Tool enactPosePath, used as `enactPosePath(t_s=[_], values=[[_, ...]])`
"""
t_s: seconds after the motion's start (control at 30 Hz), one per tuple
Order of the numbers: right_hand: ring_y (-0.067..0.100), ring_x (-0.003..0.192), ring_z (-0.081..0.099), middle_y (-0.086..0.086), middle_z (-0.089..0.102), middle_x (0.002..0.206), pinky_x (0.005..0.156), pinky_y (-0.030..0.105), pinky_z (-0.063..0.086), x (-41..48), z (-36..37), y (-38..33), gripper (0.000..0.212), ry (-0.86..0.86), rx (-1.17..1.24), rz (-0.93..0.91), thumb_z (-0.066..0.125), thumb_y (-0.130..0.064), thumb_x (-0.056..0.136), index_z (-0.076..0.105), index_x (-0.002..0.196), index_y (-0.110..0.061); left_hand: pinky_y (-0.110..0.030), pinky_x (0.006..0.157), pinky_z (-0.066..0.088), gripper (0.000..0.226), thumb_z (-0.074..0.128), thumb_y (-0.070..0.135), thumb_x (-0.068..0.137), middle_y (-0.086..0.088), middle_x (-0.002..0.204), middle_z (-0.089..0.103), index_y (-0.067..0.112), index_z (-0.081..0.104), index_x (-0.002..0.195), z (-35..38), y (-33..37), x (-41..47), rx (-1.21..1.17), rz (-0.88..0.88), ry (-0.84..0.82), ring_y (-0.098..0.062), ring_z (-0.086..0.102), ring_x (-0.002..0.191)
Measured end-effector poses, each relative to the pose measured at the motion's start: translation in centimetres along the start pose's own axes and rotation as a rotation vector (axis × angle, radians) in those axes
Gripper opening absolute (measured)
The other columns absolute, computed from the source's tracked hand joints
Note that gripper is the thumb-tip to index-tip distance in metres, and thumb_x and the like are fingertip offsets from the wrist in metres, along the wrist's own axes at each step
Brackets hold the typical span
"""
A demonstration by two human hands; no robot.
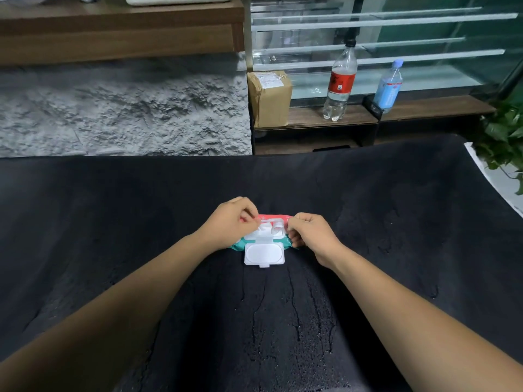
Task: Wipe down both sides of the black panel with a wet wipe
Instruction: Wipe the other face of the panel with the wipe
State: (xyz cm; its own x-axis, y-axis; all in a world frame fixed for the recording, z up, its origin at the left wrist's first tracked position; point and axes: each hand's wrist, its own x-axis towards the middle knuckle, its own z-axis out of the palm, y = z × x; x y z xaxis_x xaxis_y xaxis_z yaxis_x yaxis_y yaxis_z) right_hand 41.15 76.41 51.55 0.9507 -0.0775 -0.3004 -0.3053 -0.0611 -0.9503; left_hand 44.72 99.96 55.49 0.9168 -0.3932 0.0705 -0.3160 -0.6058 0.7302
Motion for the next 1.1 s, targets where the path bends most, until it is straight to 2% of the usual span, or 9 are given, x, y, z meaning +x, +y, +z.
enactPosePath(t_s=[0.1, 0.2, 0.3, 0.47, 0.63, 0.8, 0.9, 1.03, 1.1], values=[[0.016, 0.062, 0.058, 0.009, 0.063, 0.067, 0.056, 0.028, 0.053, 0.0, 0.0, 0.0, 0.013, -0.004, -0.005, -0.003, 0.065, -0.020, 0.071, 0.070, 0.071, -0.008, -0.014, 0.075, 0.050, 0.019, 0.085, 0.030, 0.085, 0.010, 0.103, 0.063, 0.028, 0.073, 0.100, 0.2, 0.6, 0.6, 0.094, 0.050, -0.054, -0.005, 0.066, 0.083], [0.016, 0.062, 0.058, 0.009, 0.063, 0.066, 0.056, 0.028, 0.052, -0.1, 0.0, -0.1, 0.013, -0.009, -0.001, -0.006, 0.065, -0.020, 0.071, 0.070, 0.071, -0.008, -0.022, 0.079, 0.052, 0.010, 0.084, 0.029, 0.085, 0.010, 0.100, 0.062, 0.031, 0.075, 0.089, 0.5, 1.0, 0.9, 0.175, 0.088, -0.104, -0.009, 0.064, 0.084], [0.017, 0.062, 0.057, 0.009, 0.063, 0.065, 0.056, 0.028, 0.052, -0.1, 0.1, 0.0, 0.014, 0.000, -0.012, -0.016, 0.064, -0.019, 0.073, 0.069, 0.071, -0.007, -0.024, 0.073, 0.051, 0.014, 0.080, 0.025, 0.088, 0.010, 0.088, 0.066, 0.033, 0.072, 0.079, 0.9, 0.9, 1.0, 0.175, 0.030, -0.042, -0.007, 0.063, 0.075], [0.015, 0.060, 0.058, 0.007, 0.064, 0.064, 0.058, 0.026, 0.054, -0.1, 0.1, 0.2, 0.018, 0.016, -0.054, -0.017, 0.064, -0.018, 0.078, 0.066, 0.072, -0.001, -0.014, 0.053, 0.041, 0.017, 0.076, 0.023, 0.092, 0.014, 0.067, 0.068, 0.029, 0.069, 0.078, 1.0, 0.2, 0.7, -0.038, -0.167, 0.100, 0.001, 0.056, 0.056], [0.015, 0.060, 0.059, 0.007, 0.065, 0.065, 0.060, 0.027, 0.055, -0.1, 0.1, 0.1, 0.015, 0.019, -0.058, -0.013, 0.064, -0.020, 0.077, 0.068, 0.070, -0.007, -0.048, 0.065, 0.054, 0.016, 0.068, 0.025, 0.099, -0.003, 0.073, 0.066, 0.026, 0.062, 0.084, 0.8, -0.1, 0.3, -0.030, -0.198, 0.126, -0.023, 0.060, 0.066], [0.014, 0.059, 0.058, 0.005, 0.065, 0.064, 0.060, 0.028, 0.054, -0.3, 0.4, 0.0, 0.013, 0.031, -0.084, -0.013, 0.065, -0.020, 0.078, 0.067, 0.069, -0.011, -0.047, 0.061, 0.052, 0.010, 0.056, 0.031, 0.105, -0.004, 0.071, 0.062, 0.028, 0.052, 0.097, 0.9, 0.1, 0.3, 0.099, -0.133, 0.131, -0.019, 0.050, 0.057], [0.013, 0.058, 0.058, 0.004, 0.064, 0.064, 0.060, 0.027, 0.054, -0.5, 0.5, -0.2, 0.013, 0.034, -0.099, -0.016, 0.064, -0.019, 0.079, 0.067, 0.070, -0.009, -0.052, 0.063, 0.054, 0.009, 0.047, 0.035, 0.109, -0.002, 0.074, 0.067, 0.029, 0.045, 0.103, 0.9, 0.6, 0.5, 0.193, -0.107, 0.095, -0.029, 0.063, 0.069], [0.013, 0.057, 0.057, 0.004, 0.064, 0.063, 0.058, 0.027, 0.053, -0.7, 0.6, -0.4, 0.014, 0.039, -0.111, -0.021, 0.064, -0.020, 0.080, 0.066, 0.070, -0.010, -0.044, 0.048, 0.049, 0.004, 0.043, 0.035, 0.111, -0.005, 0.073, 0.063, 0.032, 0.044, 0.108, 0.3, 1.1, 0.8, 0.098, -0.112, 0.087, -0.027, 0.057, 0.059], [0.013, 0.057, 0.057, 0.003, 0.064, 0.063, 0.058, 0.027, 0.053, -0.8, 0.6, -0.4, 0.014, 0.038, -0.116, -0.023, 0.064, -0.020, 0.079, 0.065, 0.069, -0.012, -0.045, 0.051, 0.054, 0.005, 0.041, 0.037, 0.111, -0.014, 0.082, 0.064, 0.032, 0.043, 0.111, -0.3, 1.5, 1.0, -0.010, -0.130, 0.102, -0.035, 0.068, 0.065]])
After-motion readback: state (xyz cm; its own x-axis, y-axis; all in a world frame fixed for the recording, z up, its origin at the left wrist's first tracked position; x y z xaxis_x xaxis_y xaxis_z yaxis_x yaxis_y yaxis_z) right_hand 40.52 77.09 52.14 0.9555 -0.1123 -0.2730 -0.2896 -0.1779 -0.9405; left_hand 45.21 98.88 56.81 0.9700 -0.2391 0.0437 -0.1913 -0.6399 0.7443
